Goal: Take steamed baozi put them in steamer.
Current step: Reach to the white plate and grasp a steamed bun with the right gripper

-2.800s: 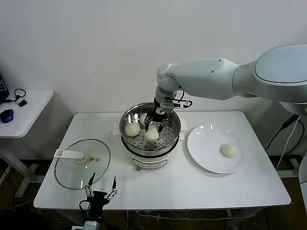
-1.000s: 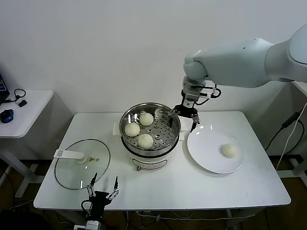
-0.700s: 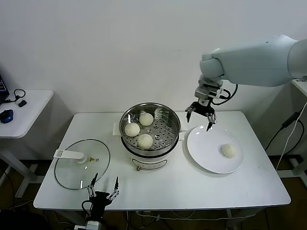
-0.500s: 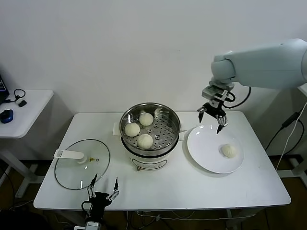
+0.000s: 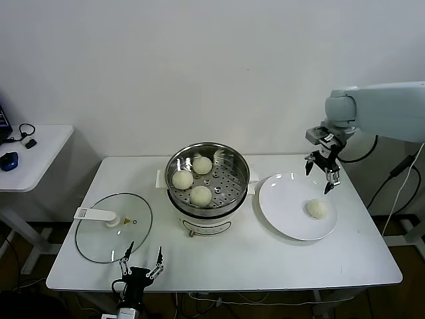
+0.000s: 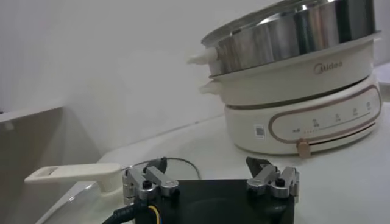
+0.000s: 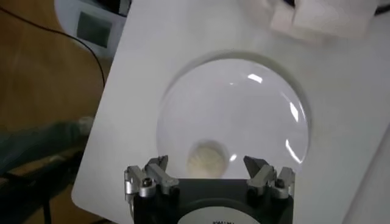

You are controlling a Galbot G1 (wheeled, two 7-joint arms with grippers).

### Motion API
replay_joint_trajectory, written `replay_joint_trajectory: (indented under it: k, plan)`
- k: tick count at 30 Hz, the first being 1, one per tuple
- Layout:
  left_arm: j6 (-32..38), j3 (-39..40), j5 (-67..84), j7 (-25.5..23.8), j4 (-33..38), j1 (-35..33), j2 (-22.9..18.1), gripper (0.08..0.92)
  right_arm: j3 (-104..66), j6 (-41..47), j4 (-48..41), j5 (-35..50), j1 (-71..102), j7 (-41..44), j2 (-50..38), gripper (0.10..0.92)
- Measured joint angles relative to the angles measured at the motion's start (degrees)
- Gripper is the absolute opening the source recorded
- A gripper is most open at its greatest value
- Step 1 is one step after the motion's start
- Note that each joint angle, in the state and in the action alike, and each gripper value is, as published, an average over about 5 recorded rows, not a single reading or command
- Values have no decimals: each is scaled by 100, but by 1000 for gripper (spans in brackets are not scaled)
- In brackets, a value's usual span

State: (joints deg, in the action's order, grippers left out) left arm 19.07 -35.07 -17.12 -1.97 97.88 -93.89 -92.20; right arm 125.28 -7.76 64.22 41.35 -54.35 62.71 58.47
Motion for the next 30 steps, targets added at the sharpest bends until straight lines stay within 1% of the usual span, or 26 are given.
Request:
replay_joint_trajectory:
  k: [14,30]
  plan:
    - [35,-83,-2,15,-80,-7,0,823,-642,178,-768,-464,919,38,-252,823]
    - [41,-94,-6,21,-141,-16,0,823,-1398,343,-1372,-880,1921,-75,-407,823]
